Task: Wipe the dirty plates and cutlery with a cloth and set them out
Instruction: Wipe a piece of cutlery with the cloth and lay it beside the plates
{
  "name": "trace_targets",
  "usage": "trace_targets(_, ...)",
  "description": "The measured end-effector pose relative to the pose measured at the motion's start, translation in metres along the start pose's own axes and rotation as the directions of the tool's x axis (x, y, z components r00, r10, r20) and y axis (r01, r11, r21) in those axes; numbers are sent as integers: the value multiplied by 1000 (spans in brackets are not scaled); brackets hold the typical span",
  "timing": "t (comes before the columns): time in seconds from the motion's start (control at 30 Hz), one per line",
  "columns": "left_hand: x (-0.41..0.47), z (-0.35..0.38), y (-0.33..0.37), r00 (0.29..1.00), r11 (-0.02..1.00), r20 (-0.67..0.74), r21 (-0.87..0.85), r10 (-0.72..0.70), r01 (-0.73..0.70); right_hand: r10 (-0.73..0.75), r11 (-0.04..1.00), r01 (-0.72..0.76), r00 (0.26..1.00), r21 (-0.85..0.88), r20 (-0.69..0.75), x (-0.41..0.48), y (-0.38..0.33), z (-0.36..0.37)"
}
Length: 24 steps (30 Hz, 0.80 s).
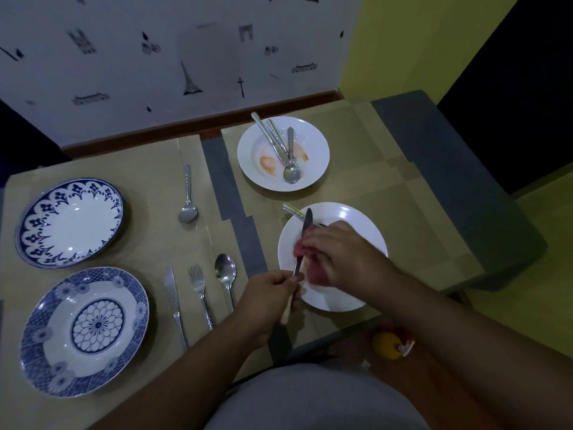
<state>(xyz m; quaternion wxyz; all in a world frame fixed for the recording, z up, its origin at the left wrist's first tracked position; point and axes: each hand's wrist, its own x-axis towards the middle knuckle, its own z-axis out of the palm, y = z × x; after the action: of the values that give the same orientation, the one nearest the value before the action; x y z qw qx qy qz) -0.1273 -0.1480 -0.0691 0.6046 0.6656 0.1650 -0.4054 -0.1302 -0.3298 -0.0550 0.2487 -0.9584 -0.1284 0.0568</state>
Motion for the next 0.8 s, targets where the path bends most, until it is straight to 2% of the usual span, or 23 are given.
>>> trace_targets(0.13,-5,0,-1,998,997,56,59,42,-45,-61,992,76,988,-99,144,-2,4,16)
trace_targets(0.23,-5,-3,-3,995,991,83,115,61,-70,8,995,-2,999,-97,53,10,13,6)
trace_targets(0.37,-8,0,-2,994,999,100,29,37,-40,86,990,-98,989,-103,-122,21,26,-19)
trace_targets(0.43,-8,2,-1,993,999,119,-35,-6,11,156,980,-173,974,-93,-164,18,30,-28)
trace_targets(0.57,-4,-1,-1,989,994,138,-80,-58,69,171,983,-182,959,-33,-226,14,31,-33)
trace_targets(0.8,-4,-9,5,996,998,84,69,4,-10,233,972,-232,930,36,-283,7,24,-38)
